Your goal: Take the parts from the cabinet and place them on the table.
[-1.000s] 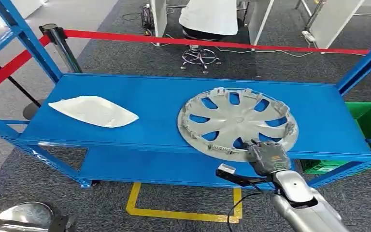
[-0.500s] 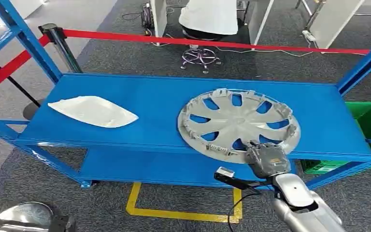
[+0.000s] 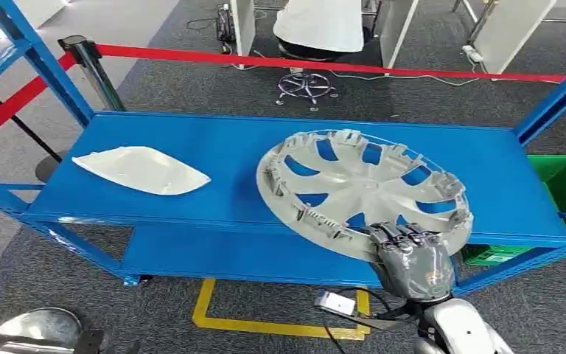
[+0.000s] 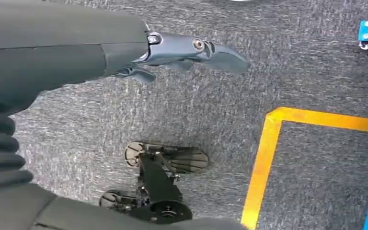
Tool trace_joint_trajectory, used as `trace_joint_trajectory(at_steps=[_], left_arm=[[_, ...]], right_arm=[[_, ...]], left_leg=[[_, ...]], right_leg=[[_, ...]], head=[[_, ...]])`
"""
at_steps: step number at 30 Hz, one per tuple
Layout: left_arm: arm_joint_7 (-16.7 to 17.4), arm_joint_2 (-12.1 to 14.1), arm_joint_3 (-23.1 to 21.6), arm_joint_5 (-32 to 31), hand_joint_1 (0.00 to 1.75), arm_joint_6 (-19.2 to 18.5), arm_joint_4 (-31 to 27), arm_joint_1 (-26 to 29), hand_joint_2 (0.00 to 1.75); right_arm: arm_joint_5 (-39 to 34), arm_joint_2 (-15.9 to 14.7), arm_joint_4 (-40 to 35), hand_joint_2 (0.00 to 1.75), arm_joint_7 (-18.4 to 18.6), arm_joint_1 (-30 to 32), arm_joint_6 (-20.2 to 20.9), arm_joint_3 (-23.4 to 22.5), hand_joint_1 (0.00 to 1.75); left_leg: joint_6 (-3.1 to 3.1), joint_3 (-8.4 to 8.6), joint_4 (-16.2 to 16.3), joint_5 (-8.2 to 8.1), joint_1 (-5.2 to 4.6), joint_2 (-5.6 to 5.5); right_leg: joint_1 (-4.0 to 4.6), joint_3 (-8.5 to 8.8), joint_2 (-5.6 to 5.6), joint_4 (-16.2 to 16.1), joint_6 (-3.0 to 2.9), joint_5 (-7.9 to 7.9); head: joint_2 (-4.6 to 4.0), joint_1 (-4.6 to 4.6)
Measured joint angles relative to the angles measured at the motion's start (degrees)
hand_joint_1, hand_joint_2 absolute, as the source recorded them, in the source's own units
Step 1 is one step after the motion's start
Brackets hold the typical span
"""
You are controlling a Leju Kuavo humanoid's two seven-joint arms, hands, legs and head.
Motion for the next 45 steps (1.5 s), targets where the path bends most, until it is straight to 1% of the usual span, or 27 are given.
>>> trace_joint_trajectory(at_steps=[4,9,12,16,19,21,22,23,24,25,27,28,29,30,32,33,34,35,36,37,38,39,40,42,43,44,45], left_arm=[[-0.3,0.0,0.0,0.0,0.00,0.0,0.0,-0.1,1.75],[-0.5,-0.3,0.2,0.1,0.00,1.3,0.0,-0.1,1.75],[-0.4,-0.5,0.5,0.0,0.00,2.2,0.0,-0.1,1.75],[-0.5,-0.5,0.5,-0.7,0.00,2.9,0.0,-0.2,1.75],[-0.5,-0.5,0.5,-1.3,0.00,3.2,0.0,-0.2,1.75],[-0.5,-0.5,0.5,-1.7,0.00,3.2,0.0,-0.2,1.75],[-0.5,-0.5,0.6,-1.9,0.00,3.2,0.0,-0.2,1.75],[-0.5,-0.5,0.6,-2.0,0.00,3.2,0.0,-0.3,1.75],[-0.6,-0.5,0.6,-2.1,0.00,3.2,0.0,-0.3,1.75],[-0.6,-0.5,0.6,-2.3,0.00,3.2,0.0,-0.3,1.75],[-0.7,-0.6,0.6,-2.8,0.00,3.2,0.0,-0.3,1.75],[-0.7,-0.6,0.6,-3.0,0.00,3.2,0.0,-0.3,1.75],[-0.7,-0.6,0.6,-3.1,0.00,3.3,0.0,-0.3,1.75],[-0.7,-0.7,0.6,-3.1,0.00,3.3,0.0,-0.3,1.75],[-0.7,-0.8,0.6,-3.1,0.00,3.3,0.0,-0.3,1.75],[-0.7,-0.7,0.6,-3.1,0.00,3.3,0.0,-0.3,1.75],[-0.7,-0.6,0.6,-3.1,0.00,3.3,0.0,-0.3,1.75],[-0.7,-0.6,0.6,-3.1,0.00,3.3,0.0,-0.3,1.75],[-0.8,-0.6,0.6,-3.1,0.00,3.4,0.0,-0.4,1.75],[-0.8,-0.6,0.7,-3.1,0.00,3.4,0.0,-0.3,1.75],[-0.8,-0.5,0.8,-3.1,0.00,3.4,0.0,-0.3,1.75],[-0.8,-0.6,0.8,-3.1,0.00,3.4,0.0,-0.2,1.75],[-0.8,-0.7,0.8,-3.2,0.00,3.4,0.0,-0.2,1.75],[-0.8,-0.7,0.8,-3.1,0.00,3.4,0.0,-0.3,1.75],[-0.8,-0.7,0.8,-3.1,0.00,3.4,0.0,-0.3,1.75],[-0.8,-0.7,0.9,-3.1,0.00,3.4,0.0,-0.3,1.75],[-0.8,-0.7,0.9,-3.2,0.00,3.4,0.0,-0.3,1.75]], right_arm=[[-0.2,0.0,-1.3,1.75,-0.5,0.9,-0.8,0.1,1.75],[-1.1,0.0,-4.0,1.75,-2.2,2.5,-4.9,0.2,1.75],[-2.0,0.0,-4.9,1.75,-3.0,3.2,-5.7,0.2,1.75],[-8.4,0.1,-6.0,1.75,-5.8,4.5,-6.7,0.3,1.75],[-13.2,0.1,-6.8,1.75,-8.6,5.1,-6.9,0.3,1.75],[-14.0,0.1,-7.3,1.75,-9.9,5.6,-7.0,0.3,1.75],[-14.5,0.1,-7.5,1.75,-10.4,5.8,-7.0,0.3,1.75],[-14.8,0.1,-7.8,1.75,-10.7,6.1,-7.0,0.3,1.75],[-15.3,0.1,-8.0,1.75,-11.0,6.2,-7.0,0.3,1.75],[-15.6,0.1,-8.1,1.75,-11.3,6.3,-7.0,0.3,1.75],[-16.1,0.1,-8.1,1.75,-11.7,6.8,-7.1,0.4,1.75],[-16.3,0.1,-8.1,1.75,-11.9,7.2,-7.1,0.4,1.75],[-16.6,0.1,-8.2,1.75,-12.0,7.4,-7.1,0.4,1.75],[-16.8,0.1,-8.2,1.75,-12.2,7.5,-7.1,0.4,1.75],[-17.1,0.1,-8.4,1.75,-12.3,7.5,-7.1,0.4,1.75],[-17.3,0.1,-8.5,1.75,-12.4,7.4,-7.1,0.4,1.75],[-17.3,0.1,-8.6,1.75,-12.5,7.6,-7.2,0.5,1.75],[-17.4,0.1,-8.9,1.75,-12.5,7.5,-7.3,0.5,1.75],[-17.4,0.1,-8.9,1.75,-12.5,7.5,-7.3,0.5,1.75],[-17.4,0.1,-8.9,1.75,-12.5,7.5,-7.3,0.4,1.75],[-17.4,0.1,-8.9,1.75,-12.5,7.5,-7.3,0.4,1.75],[-17.4,0.1,-9.0,1.75,-12.5,7.5,-7.3,0.4,1.75],[-17.4,0.1,-9.0,1.75,-12.5,7.5,-7.3,0.4,1.75],[-17.3,0.1,-9.1,1.75,-12.7,7.6,-7.3,0.4,1.75],[-17.4,0.1,-9.1,1.75,-12.7,7.6,-7.3,0.4,1.75],[-17.4,0.1,-9.1,1.75,-12.7,7.6,-7.3,0.4,1.75],[-17.4,0.1,-9.1,1.75,-12.7,7.6,-7.3,0.4,1.75]], left_leg=[[0.00,0.00,0.0,0.00,0.00,0.01],[-0.01,0.01,0.0,-0.01,0.00,0.00],[0.05,0.01,0.0,-0.12,-0.11,-0.01],[0.21,0.02,0.0,-0.25,-0.38,0.00],[0.56,0.01,0.2,-0.47,-0.72,0.00],[0.94,0.04,0.2,-0.61,-1.03,0.00],[1.34,0.12,0.0,-0.28,-0.98,0.01],[1.66,0.51,-0.8,0.00,-0.41,0.12],[1.72,0.69,-0.9,0.05,-0.42,0.19],[1.82,0.70,-0.9,0.06,-0.42,0.19],[1.83,0.65,-0.9,0.04,-0.56,0.18],[1.82,0.64,-0.9,0.05,-0.59,0.16],[1.79,0.65,-0.9,0.08,-0.58,0.15],[1.66,0.65,-0.8,0.15,-0.50,0.09],[1.10,0.63,-0.6,0.29,-0.19,-0.03],[0.56,0.57,-0.4,0.35,-0.20,-0.09],[0.10,0.53,-0.4,0.50,-0.42,-0.23],[-0.31,0.53,-0.1,0.79,-0.45,-0.27],[-0.71,0.39,-0.3,1.12,-0.40,-0.32],[-1.22,0.31,-0.5,1.48,-0.25,-0.33],[-1.60,0.01,-0.4,1.36,-0.07,-0.27],[-1.84,-0.59,0.5,-0.68,-0.05,0.03],[-2.02,-1.79,3.7,-3.98,-0.07,0.06],[-2.28,-4.89,12.9,-9.55,-0.07,0.06],[-2.27,-5.88,16.8,-11.06,-0.08,0.06],[-2.17,-5.56,17.9,-10.93,-0.11,0.06],[-2.01,-4.00,16.5,-9.54,-0.11,0.06]], right_leg=[[0.00,-0.01,0.04,0.0,0.00,0.01],[0.00,0.00,0.03,0.0,-0.01,-0.01],[-0.07,0.01,0.01,0.0,0.02,-0.02],[-0.31,0.01,0.03,-0.1,0.19,-0.07],[-0.67,0.05,0.03,-0.1,0.44,-0.13],[-0.92,0.21,0.03,-0.4,0.81,-0.04],[-0.92,0.62,0.08,-0.6,1.19,0.19],[-0.99,0.43,0.08,-0.2,1.21,-0.58],[-0.77,-0.02,0.04,1.6,1.01,-2.09],[-0.61,-1.90,0.09,5.6,0.88,-4.54],[-0.55,-6.84,0.12,15.7,0.81,-8.93],[-0.53,-8.37,0.12,18.6,0.78,-9.36],[-0.53,-8.52,0.11,18.4,0.74,-8.23],[-0.57,-7.44,0.10,15.8,0.71,-5.95],[-0.70,-2.67,0.08,5.2,0.79,-0.38],[-0.72,-0.96,0.05,1.6,0.76,-0.40],[-0.32,-1.16,0.69,2.8,0.10,1.07],[-0.45,-1.50,0.71,2.5,-0.03,0.72],[-0.26,-2.08,0.90,2.9,-0.45,0.73],[-0.12,-2.17,0.91,3.1,-0.99,0.89],[-0.35,-2.93,0.77,2.8,-1.91,1.51],[-0.36,-3.15,0.67,2.8,-2.47,1.95],[-0.33,-3.82,0.62,2.8,-2.89,2.53],[-0.10,-5.15,0.50,2.9,-3.16,3.49],[0.04,-5.81,0.42,2.9,-3.22,3.96],[0.13,-6.41,0.37,2.9,-3.21,4.39],[0.22,-7.00,0.35,2.9,-3.17,4.84]], head=[[0.00,0.00],[0.00,0.00],[0.00,0.00],[0.00,0.00],[0.00,0.00],[0.00,-0.02],[0.00,-0.09],[0.02,0.02],[0.02,0.15],[0.02,0.31],[0.02,0.39],[0.00,0.39],[0.02,0.42],[0.02,0.46],[0.02,0.46],[0.00,0.48],[0.00,0.35],[0.00,0.37],[0.02,0.26],[0.00,0.35],[0.00,0.29],[0.00,0.15],[0.00,0.15],[0.00,0.11],[0.00,0.15],[0.00,0.11],[0.00,0.13]])
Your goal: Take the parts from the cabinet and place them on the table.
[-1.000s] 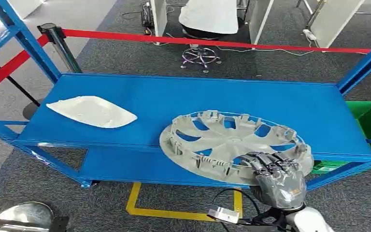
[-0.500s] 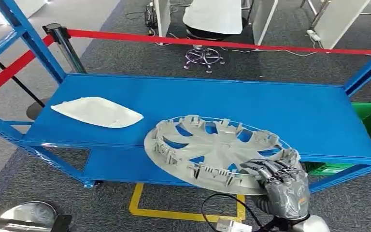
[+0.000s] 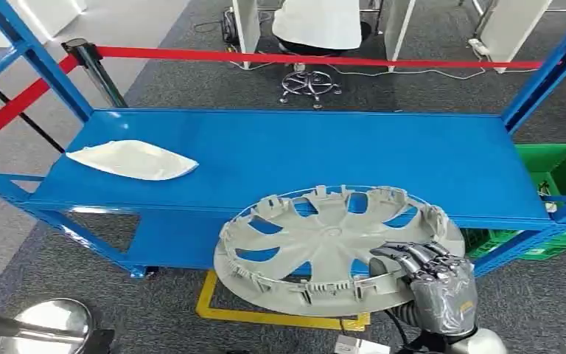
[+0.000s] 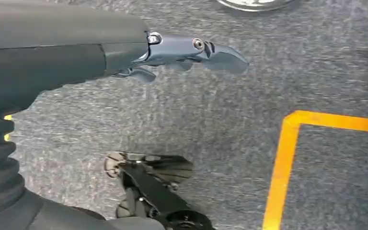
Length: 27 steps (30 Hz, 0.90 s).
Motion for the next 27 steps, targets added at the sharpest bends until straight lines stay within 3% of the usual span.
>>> trace_joint_trajectory(at_steps=[2,3,4,6,8,9,10,12,13,14,15,17,18,19,20,21,23,24,25,27], left_arm=[[0.0,0.0,0.0,0.0,0.00,0.0,0.0,-0.1,1.75],[0.0,0.0,0.0,0.0,0.00,0.0,0.0,-0.3,1.75],[0.0,0.0,0.0,0.0,0.00,0.0,0.0,-0.5,1.75],[-0.1,0.0,0.0,0.0,0.00,0.0,0.0,-0.7,1.75],[-0.1,0.0,0.0,0.0,0.00,0.0,0.0,-0.4,1.75],[-0.1,-0.1,0.0,0.0,0.00,0.0,0.0,-0.4,1.75],[-0.1,-0.1,0.0,0.0,0.00,0.0,0.0,-0.4,1.75],[-0.1,0.1,0.1,-0.2,0.00,0.1,0.0,-0.4,1.75],[-0.1,0.1,0.1,-0.4,0.00,0.1,0.0,-0.4,1.75],[-0.1,0.1,0.1,-0.6,0.00,0.0,0.0,-0.4,1.75],[-0.1,0.0,0.1,-0.8,0.00,0.0,0.0,-0.3,1.75],[-0.1,0.0,0.1,-0.9,0.00,0.0,0.0,-0.3,1.75],[-0.1,0.0,0.1,-1.0,0.00,0.0,0.0,-0.3,1.75],[-0.1,0.0,0.1,-1.0,0.00,0.1,0.0,-0.3,1.75],[-0.1,0.0,0.1,-1.1,0.00,0.0,0.0,-0.4,1.75],[-0.2,0.0,0.1,-1.1,0.00,0.0,0.0,-0.4,1.75],[-0.2,0.0,0.1,-1.6,0.00,-0.1,0.0,-0.3,1.75],[-0.2,0.3,0.1,-1.8,0.00,-0.2,0.0,-0.1,1.75],[-0.2,0.3,0.1,-1.9,0.00,-0.3,0.0,-0.1,1.75],[-0.2,0.2,0.1,-2.0,0.00,-0.5,0.0,-0.1,1.75]], right_arm=[[0.0,0.0,0.0,1.75,0.0,0.0,0.0,0.0,1.75],[0.0,0.0,-0.1,1.75,0.0,0.0,0.0,0.0,1.75],[0.0,0.0,-0.1,1.75,0.0,0.0,0.0,0.0,1.75],[0.1,0.0,-0.2,1.75,0.0,-0.1,0.0,0.0,1.75],[0.0,0.0,-0.2,1.75,0.0,0.0,0.0,0.0,1.75],[0.0,0.0,-0.2,1.75,0.0,0.1,0.0,0.0,1.75],[-0.1,0.0,-0.2,1.75,0.0,0.1,0.0,0.0,1.75],[-0.7,0.0,-0.2,1.75,-0.4,0.2,-0.3,0.0,1.75],[-1.3,0.0,-0.2,1.75,-0.8,0.2,-0.4,0.0,1.75],[-2.0,0.0,-0.2,1.75,-1.2,0.4,-0.4,0.0,1.75],[-2.6,0.0,-0.2,1.75,-1.5,0.6,-0.4,0.1,1.75],[-3.3,0.0,-0.4,1.75,-2.1,0.9,-0.3,0.2,1.75],[-3.7,0.0,-0.6,1.75,-2.2,0.9,-0.3,0.2,1.75],[-4.2,0.0,-0.8,1.75,-2.3,0.7,-0.1,0.2,1.75],[-4.6,0.0,-1.0,1.75,-2.4,0.8,0.0,0.2,1.75],[-5.0,0.0,-1.1,1.75,-2.6,0.8,0.2,0.2,1.75],[-6.4,0.0,-1.2,1.75,-2.9,0.8,0.9,0.1,1.75],[-7.0,0.0,-1.2,1.75,-3.1,0.7,1.1,0.1,1.75],[-7.3,0.0,-1.3,1.75,-3.3,0.8,1.3,0.0,1.75],[-7.5,0.0,-1.5,1.75,-3.5,1.0,1.3,0.0,1.75]], left_leg=[[0.46,6.17,-8.3,3.50,0.00,0.01],[0.67,10.07,-13.5,3.86,0.00,0.02],[0.86,12.58,-17.4,2.99,-0.26,-0.01],[1.27,11.94,-17.7,3.15,-0.53,-0.15],[2.23,11.46,-18.1,4.19,-0.67,-0.06],[2.60,11.14,-18.2,4.80,-0.47,0.24],[3.05,10.55,-18.2,5.28,-0.45,0.25],[3.37,9.13,-18.2,6.45,-0.62,0.27],[3.40,8.37,-18.1,7.00,-0.75,0.27],[3.40,7.65,-18.1,7.57,-0.83,0.27],[3.34,6.90,-18.1,8.13,-0.90,0.27],[3.07,5.65,-18.0,9.15,-0.90,0.20],[2.74,5.21,-17.9,9.64,-0.90,0.08],[2.37,4.84,-17.8,10.00,-1.14,0.08],[2.13,4.85,-17.8,10.48,-1.14,0.11],[1.85,4.86,-17.8,10.89,-1.07,0.13],[1.05,4.66,-18.0,11.70,-0.91,0.08],[0.73,4.18,-17.6,10.90,-0.75,0.05],[0.47,3.29,-16.0,7.80,-0.79,0.10],[0.04,0.82,-7.9,0.61,-0.62,0.12]], right_leg=[[0.05,-0.93,0.03,0.0,0.33,0.81],[0.06,-1.09,0.04,0.1,0.63,1.20],[0.44,-1.49,0.03,0.2,0.95,1.44],[0.17,-1.56,-0.11,-0.2,1.74,2.54],[-0.06,-1.66,-0.01,-0.7,2.63,3.52],[-0.22,-2.08,0.03,-0.1,2.71,2.03],[-0.20,-3.06,-0.09,2.2,2.83,-1.17],[-0.19,-5.49,-0.07,11.3,3.15,-7.62],[-0.18,-6.30,-0.06,15.2,3.24,-9.25],[-0.17,-6.22,-0.06,17.1,3.24,-9.30],[-0.13,-4.82,-0.06,16.4,3.16,-7.86],[0.02,1.07,-0.06,8.8,2.79,-3.77],[0.04,5.32,-0.06,2.7,2.57,-3.18],[0.17,7.98,0.03,-1.6,2.57,-5.37],[0.31,8.32,0.20,-2.1,2.25,-5.19],[0.39,7.55,0.20,-2.3,2.13,-5.04],[0.65,6.94,0.22,-2.0,1.09,-4.48],[0.24,6.28,-0.06,-2.3,0.29,-3.59],[0.25,5.64,-0.03,-2.3,-0.22,-3.00],[0.29,4.15,0.09,-2.2,-0.56,-1.54]], head=[[0.02,-0.02],[0.00,-0.02],[0.00,-0.04],[0.00,-0.02],[0.00,0.02],[0.00,0.11],[0.00,0.31],[0.00,0.31],[0.00,0.30],[0.00,0.26],[0.00,0.28],[0.00,0.31],[0.00,0.28],[0.00,0.26],[0.02,0.00],[0.00,0.33],[0.02,0.44],[0.02,0.50],[0.02,0.18],[0.02,-0.11]])
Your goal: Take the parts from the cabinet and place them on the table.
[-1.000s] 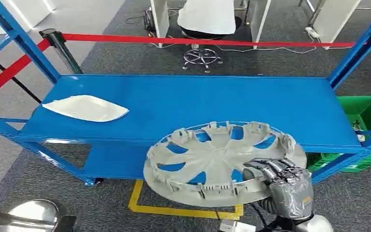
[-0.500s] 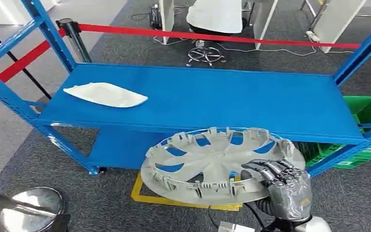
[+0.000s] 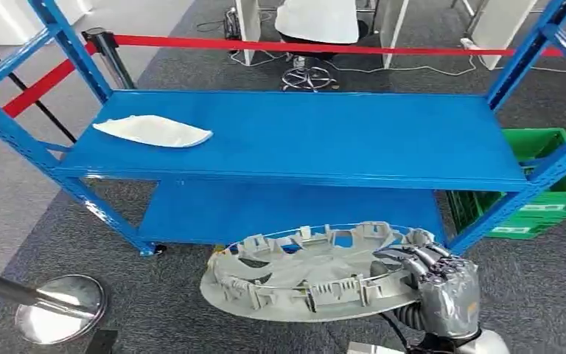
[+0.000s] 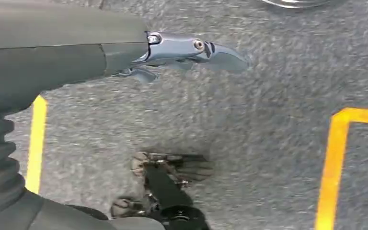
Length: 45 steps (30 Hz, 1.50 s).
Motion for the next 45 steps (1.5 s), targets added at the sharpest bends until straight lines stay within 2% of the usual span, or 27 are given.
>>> trace_joint_trajectory(at_steps=[1,2,3,6,8,11,12,14,16,17,18,19,21,22,23,27,29,31,32,34,36,38,39,42,43,44,45], left_arm=[[0.0,0.1,0.0,-0.1,0.00,0.0,0.0,-0.1,1.75],[0.0,0.1,0.0,-0.3,0.00,0.0,0.0,-0.1,1.75],[0.0,0.2,0.0,-0.4,0.00,0.0,0.0,-0.1,1.75],[0.0,0.2,0.0,-0.9,0.00,0.0,0.0,-0.1,1.75],[0.0,0.2,0.0,-1.1,0.00,0.0,0.0,-0.1,1.75],[0.0,0.2,0.0,-1.6,0.00,0.2,0.0,0.1,1.75],[0.0,0.0,0.0,-1.6,0.00,0.2,0.1,0.3,1.75],[0.0,0.3,0.0,-1.6,0.00,0.2,0.1,0.5,1.75],[0.0,0.5,0.0,-1.6,0.00,0.3,0.1,0.5,1.75],[0.0,0.5,0.0,-1.7,0.00,0.3,0.1,0.5,1.75],[0.0,0.5,0.0,-1.7,0.00,0.3,0.1,0.5,1.75],[0.0,0.5,0.0,-1.7,0.00,0.3,0.1,0.4,1.75],[0.0,0.4,0.0,-1.7,0.00,0.2,0.1,0.4,1.75],[0.0,0.5,0.0,-1.7,0.00,0.2,0.1,0.3,1.75],[0.0,0.5,0.0,-1.7,0.00,0.2,0.1,0.3,1.75],[0.0,0.5,0.0,-1.7,0.00,0.2,0.1,0.3,1.75],[0.0,0.6,0.0,-1.7,0.00,0.2,0.1,0.4,1.75],[0.0,0.5,0.0,-2.0,0.00,0.2,0.1,0.5,1.75],[0.0,0.5,0.0,-2.1,0.00,0.2,0.1,0.5,1.75],[0.0,0.5,0.0,-2.1,0.00,0.1,0.1,0.4,1.75],[0.0,0.6,0.0,-2.3,0.00,0.0,0.1,0.3,1.75],[-0.1,0.6,0.0,-2.8,0.00,0.0,0.1,0.2,1.75],[-0.1,0.6,0.0,-2.9,0.00,0.0,0.1,0.1,1.75],[-0.2,0.5,-0.1,-3.2,0.00,-0.4,0.1,0.4,1.75],[-0.2,0.5,-0.1,-3.3,0.00,-0.6,0.2,0.4,1.75],[-0.2,0.7,-0.1,-3.4,0.00,-0.7,0.2,0.7,1.75],[-0.2,0.8,-0.1,-3.5,0.00,-0.7,0.2,0.9,1.75]], right_arm=[[-0.1,0.0,0.0,1.75,-0.1,0.2,0.0,0.0,1.75],[-0.3,0.0,0.0,1.75,-0.1,0.5,0.0,0.0,1.75],[-0.5,0.0,0.0,1.75,0.0,0.9,-0.1,0.0,1.75],[-0.7,0.0,-0.3,1.75,0.0,1.6,-0.3,-0.1,1.75],[-0.9,0.0,-0.9,1.75,0.1,1.9,-0.4,-0.2,1.75],[-1.5,0.0,-1.4,1.75,0.2,3.1,-0.7,-0.3,1.75],[-1.6,-0.1,-1.4,1.75,0.2,3.5,-0.8,-0.4,1.75],[-1.7,-0.1,-1.5,1.75,0.2,3.9,-0.9,-0.4,1.75],[-1.8,-0.2,-1.6,1.75,0.2,4.0,-0.9,-0.5,1.75],[-2.0,-0.2,-1.6,1.75,0.2,4.1,-0.9,-0.5,1.75],[-2.2,-0.2,-1.6,1.75,0.2,4.2,-0.9,-0.5,1.75],[-2.3,-0.2,-1.6,1.75,0.3,4.3,-0.9,-0.5,1.75],[-2.4,-0.2,-1.8,1.75,0.3,4.4,-0.9,-0.7,1.75],[-2.5,-0.2,-2.0,1.75,0.3,4.3,-0.9,-0.8,1.75],[-2.4,-0.2,-2.2,1.75,0.3,4.2,-0.9,-0.9,1.75],[-2.6,-0.3,-2.6,1.75,0.3,4.5,-1.1,-1.0,1.75],[-2.6,-0.3,-2.6,1.75,0.3,4.5,-1.2,-1.1,1.75],[-2.8,-0.3,-2.9,1.75,0.3,4.7,-1.2,-1.2,1.75],[-2.9,-0.3,-2.9,1.75,0.3,4.9,-1.4,-1.2,1.75],[-3.2,-0.3,-3.0,1.75,0.4,5.3,-1.5,-1.4,1.75],[-3.7,-0.4,-3.3,1.75,0.5,5.8,-1.7,-1.7,1.75],[-3.9,-0.4,-3.9,1.75,0.5,6.1,-2.0,-2.0,1.75],[-3.9,-0.4,-4.2,1.75,0.4,6.3,-2.1,-2.2,1.75],[-4.4,-0.5,-4.6,1.75,0.2,7.3,-2.4,-2.9,1.75],[-4.6,-0.5,-4.7,1.75,0.1,7.8,-2.4,-3.1,1.75],[-4.8,-0.5,-4.8,1.75,0.0,8.1,-2.5,-3.4,1.75],[-4.9,-0.5,-4.8,1.75,0.0,8.0,-2.5,-3.5,1.75]], left_leg=[[-0.14,-1.04,4.3,-2.07,0.01,0.00],[-0.23,-1.44,7.6,-2.49,0.01,0.00],[-0.24,-0.63,8.0,-1.14,0.02,0.00],[0.08,7.53,-1.6,4.04,0.29,-0.64],[0.65,14.08,-11.2,2.04,0.50,-3.31],[1.80,13.00,-11.6,2.48,-0.11,-2.19],[2.45,12.39,-11.8,3.23,0.42,-1.13],[3.36,11.14,-11.8,4.38,0.19,-0.07],[3.50,9.76,-11.7,5.56,-0.03,1.15],[3.47,9.05,-11.7,6.11,-0.08,1.75],[3.40,8.37,-11.6,6.64,-0.09,2.36],[3.27,7.58,-11.5,7.14,-0.09,2.98],[2.79,5.99,-10.8,7.95,0.05,4.03],[2.47,5.54,-10.2,8.20,-0.12,4.31],[2.16,5.20,-9.7,8.40,-0.29,4.63],[0.74,4.85,-9.6,9.54,-0.08,6.05],[-0.09,3.56,-6.4,3.73,0.05,2.07],[-0.11,1.16,2.5,-3.03,0.05,0.99],[0.02,0.39,6.4,-4.49,0.02,0.86],[0.46,1.93,7.5,-2.43,-0.07,0.77],[1.13,7.07,0.7,1.78,-0.15,0.17],[2.03,15.16,-9.8,1.16,-0.35,-4.28],[2.07,15.94,-12.6,0.14,0.00,-4.05],[2.84,14.51,-12.3,2.06,-0.28,-2.57],[3.26,13.68,-12.4,2.71,-0.10,-1.40],[3.87,13.00,-12.4,3.36,-0.13,-0.98],[3.93,12.31,-12.3,3.97,-0.16,-0.08]], right_leg=[[0.05,-0.90,0.08,0.0,0.04,0.67],[0.07,-1.83,0.17,0.1,0.10,1.33],[0.07,-2.67,0.28,0.2,0.24,1.90],[0.00,-4.70,1.42,0.4,0.92,3.59],[0.45,-5.75,2.02,0.8,1.44,4.61],[-0.07,-6.62,3.44,-0.3,2.63,7.05],[-0.37,-7.29,3.63,-0.2,2.87,7.17],[-0.12,-9.03,1.12,4.3,3.14,0.70],[-0.17,-11.21,0.18,14.2,3.60,-5.42],[-0.17,-11.60,0.11,17.7,3.72,-6.34],[-0.17,-11.02,0.09,18.9,3.80,-5.57],[-0.17,-9.17,0.01,17.8,3.88,-3.56],[-0.20,-2.15,-1.32,9.2,4.10,-0.01],[-0.20,2.00,-3.52,3.4,4.32,-1.55],[0.37,4.82,-4.19,-0.7,4.10,-3.38],[0.46,2.01,-2.31,0.0,1.24,-2.05],[0.27,0.53,-1.45,0.0,0.32,-0.52],[0.41,-1.50,-0.13,0.1,-0.09,1.24],[0.50,-2.59,0.53,0.2,-0.04,2.02],[0.58,-4.48,1.78,0.2,-0.01,3.55],[0.60,-6.24,3.10,0.2,0.23,5.05],[0.86,-7.34,4.14,0.3,0.71,6.30],[0.89,-7.66,4.52,0.3,0.94,7.15],[0.68,-8.40,6.18,-1.3,2.19,9.95],[0.57,-8.88,4.32,-0.8,2.14,8.50],[0.54,-9.77,1.89,1.4,2.58,4.68],[0.35,-10.85,0.67,5.4,3.02,0.42]], head=[[0.00,0.00],[0.00,0.00],[0.00,0.02],[0.00,0.00],[0.00,0.11],[0.00,0.09],[0.00,0.05],[0.00,0.64],[0.00,0.66],[0.00,0.74],[0.00,0.66],[0.00,0.72],[0.00,0.68],[0.00,0.72],[0.00,0.90],[0.00,0.72],[0.00,0.59],[0.00,0.48],[0.00,0.48],[0.00,0.48],[0.00,0.48],[0.00,0.48],[0.00,0.50],[0.00,0.66],[0.00,0.35],[0.00,1.02],[0.00,1.25]])
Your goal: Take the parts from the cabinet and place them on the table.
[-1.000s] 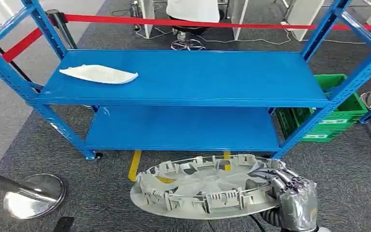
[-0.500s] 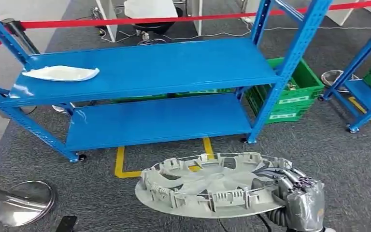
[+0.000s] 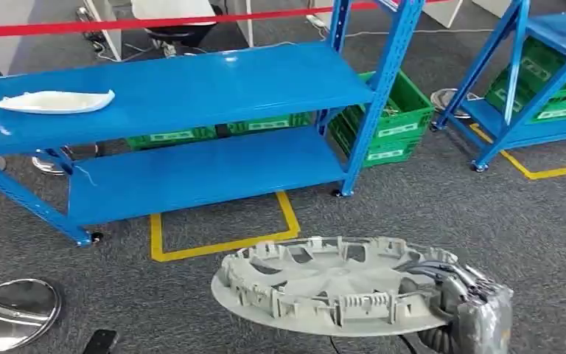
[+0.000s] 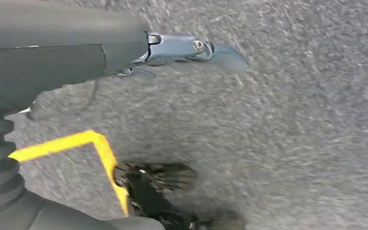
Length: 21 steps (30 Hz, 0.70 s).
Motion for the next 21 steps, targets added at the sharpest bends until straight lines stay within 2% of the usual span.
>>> trace_joint_trajectory(at_steps=[1,2,3,4,5,6,7,8,9,10,11,12,13,14,15,16,17,18,19,20,21], left_arm=[[0.0,0.1,0.0,0.0,0.00,0.0,0.0,0.2,1.75],[0.0,0.2,0.0,-0.1,0.00,0.0,0.0,0.2,1.75],[0.0,0.2,0.0,-0.2,0.00,0.0,0.0,0.2,1.75],[0.0,0.2,0.0,-0.3,0.00,0.0,0.0,0.2,1.75],[0.0,0.2,0.0,-0.2,0.00,0.0,0.0,0.2,1.75],[0.0,0.2,0.0,-0.3,0.00,-0.1,0.0,0.2,1.75],[0.0,0.2,0.0,-0.3,0.00,0.0,0.0,0.2,1.75],[0.0,0.6,0.0,-0.6,0.00,-0.1,0.0,0.2,1.75],[0.0,0.5,-0.1,-1.1,0.00,-0.1,0.0,0.3,1.75],[-0.2,0.7,-0.1,-1.4,0.00,-0.1,0.0,0.3,1.75],[-0.2,0.7,-0.2,-1.8,0.00,-0.3,0.0,0.3,1.75],[-0.3,0.8,-0.4,-2.0,0.00,-0.3,0.0,0.5,1.75],[-0.3,0.9,-0.5,-2.4,0.00,-0.3,0.0,0.7,1.75],[-0.3,0.9,-0.5,-2.8,0.00,-0.3,0.0,1.0,1.75],[-0.4,0.8,-0.5,-3.0,0.00,-0.3,0.0,1.2,1.75],[-0.4,0.9,-0.7,-3.5,0.00,-0.3,0.0,1.4,1.75],[-0.4,1.0,-0.8,-3.8,0.00,-0.3,0.0,1.6,1.75],[-0.4,1.0,-0.9,-4.1,0.00,-0.3,0.0,1.6,1.75],[-0.4,1.1,-1.0,-4.5,0.00,-0.3,0.0,1.6,1.75],[-0.4,1.1,-1.0,-4.6,0.00,-0.4,0.0,1.6,1.75],[-0.4,1.1,-1.1,-4.6,0.00,-0.4,0.0,1.6,1.75]], right_arm=[[0.0,0.0,0.0,1.75,0.0,0.0,0.0,-0.1,1.75],[-0.1,0.0,0.0,1.75,-0.1,0.1,0.0,-0.3,1.75],[-0.1,0.0,0.0,1.75,-0.1,0.2,0.0,-0.4,1.75],[-0.1,0.0,0.0,1.75,-0.1,0.2,0.0,-0.4,1.75],[-0.1,0.0,0.0,1.75,-0.1,0.2,0.0,-0.5,1.75],[-0.1,0.0,0.0,1.75,-0.1,0.3,0.0,-0.7,1.75],[-0.1,0.0,-0.1,1.75,0.0,0.3,0.0,-0.8,1.75],[-0.2,0.0,-0.3,1.75,0.1,0.2,0.0,-0.9,1.75],[-0.2,0.0,-0.7,1.75,-0.1,0.6,0.0,-1.2,1.75],[-0.5,0.0,-0.9,1.75,-0.6,1.6,-0.1,-1.6,1.75],[-0.9,0.0,-1.3,1.75,-1.1,2.2,-0.1,-2.3,1.75],[-1.2,0.0,-1.4,1.75,-1.6,2.7,-0.1,-2.7,1.75],[-1.3,0.1,-1.6,1.75,-1.9,3.2,-0.1,-3.1,1.75],[-1.4,0.2,-1.9,1.75,-2.3,3.6,-0.1,-3.6,1.75],[-1.4,0.2,-2.2,1.75,-2.5,3.9,-0.1,-4.0,1.75],[-1.5,0.4,-2.5,1.75,-2.8,4.2,-0.1,-4.4,1.75],[-1.5,0.7,-2.8,1.75,-3.0,4.6,-0.1,-4.8,1.75],[-1.6,0.9,-3.0,1.75,-3.3,5.2,-0.1,-5.3,1.75],[-1.6,1.1,-3.2,1.75,-3.4,5.6,-0.1,-5.7,1.75],[-1.6,1.3,-3.4,1.75,-3.5,6.0,-0.1,-6.2,1.75],[-1.6,1.4,-3.5,1.75,-3.5,6.2,-0.1,-6.5,1.75]], left_leg=[[-0.04,-0.71,0.1,0.61,-0.01,0.76],[-0.09,-1.48,0.1,1.23,0.00,1.54],[-0.22,-2.44,0.3,1.88,0.01,2.40],[-0.41,-3.50,0.5,2.46,0.03,3.21],[-0.67,-4.52,0.9,3.01,0.09,4.00],[-0.96,-5.38,1.3,3.37,0.22,4.61],[-1.32,-6.12,1.9,3.61,0.28,5.07],[-1.64,-6.58,2.5,3.78,-0.03,5.54],[-1.91,-6.64,2.9,3.95,-0.13,5.88],[-2.16,-6.35,2.9,4.37,-0.12,6.31],[-2.49,-6.43,2.9,4.83,0.07,6.70],[-2.90,-6.54,2.8,5.13,0.11,7.25],[-3.51,-6.73,3.0,4.36,0.37,6.05],[-3.91,-7.24,4.2,1.50,0.35,3.51],[-3.98,-8.19,7.4,-2.43,0.35,1.97],[-3.94,-9.56,12.2,-6.12,0.30,1.31],[-3.79,-10.59,16.4,-8.40,0.23,1.03],[-3.57,-10.99,19.5,-9.06,0.14,0.89],[-3.31,-10.38,20.1,-7.97,0.06,0.87],[-2.96,-8.75,18.7,-5.76,-0.06,0.81],[-2.54,-6.16,15.3,-3.35,-0.16,0.62]], right_leg=[[-0.19,-0.81,-0.49,4.7,0.45,-3.26],[-0.37,-1.47,-0.64,9.2,0.81,-5.14],[-0.57,-1.52,-0.66,12.5,1.14,-5.16],[-0.75,-0.50,-0.71,13.2,1.42,-3.33],[-0.98,1.99,-0.88,11.5,1.68,-0.73],[-1.07,5.35,-1.44,7.9,1.94,0.90],[-1.16,9.63,-2.90,2.7,2.23,0.92],[-0.91,13.40,-5.28,-2.9,2.84,-2.60],[-0.44,15.18,-5.13,-5.5,0.99,-3.54],[-0.51,14.15,-4.96,-5.3,0.57,-3.30],[-0.29,13.65,-4.34,-4.8,0.01,-3.17],[-0.24,13.13,-3.89,-4.8,-0.79,-2.78],[-0.48,12.53,-3.45,-5.0,-1.69,-2.09],[-0.47,11.77,-2.96,-5.0,-2.20,-1.40],[-0.43,10.86,-2.33,-5.0,-2.63,-0.59],[-0.29,9.92,-1.56,-4.9,-2.92,0.33],[-0.16,8.82,-0.79,-4.8,-2.98,1.16],[-0.03,7.71,-0.06,-4.8,-2.94,1.93],[0.06,6.78,0.57,-4.7,-2.96,2.67],[0.15,5.84,1.24,-4.7,-2.99,3.45],[0.21,4.90,1.99,-4.7,-2.91,4.23]], head=[[0.00,-0.04],[0.00,0.04],[0.00,0.02],[0.00,0.09],[0.00,0.02],[0.00,0.02],[0.00,0.02],[0.00,0.15],[0.00,0.05],[0.00,-0.13],[-0.02,0.02],[0.00,0.04],[0.00,-0.04],[0.00,-0.06],[0.00,-0.28],[0.00,-0.37],[0.00,-0.39],[0.00,-0.42],[0.00,-0.37],[0.00,-0.37],[-0.02,-0.37]])
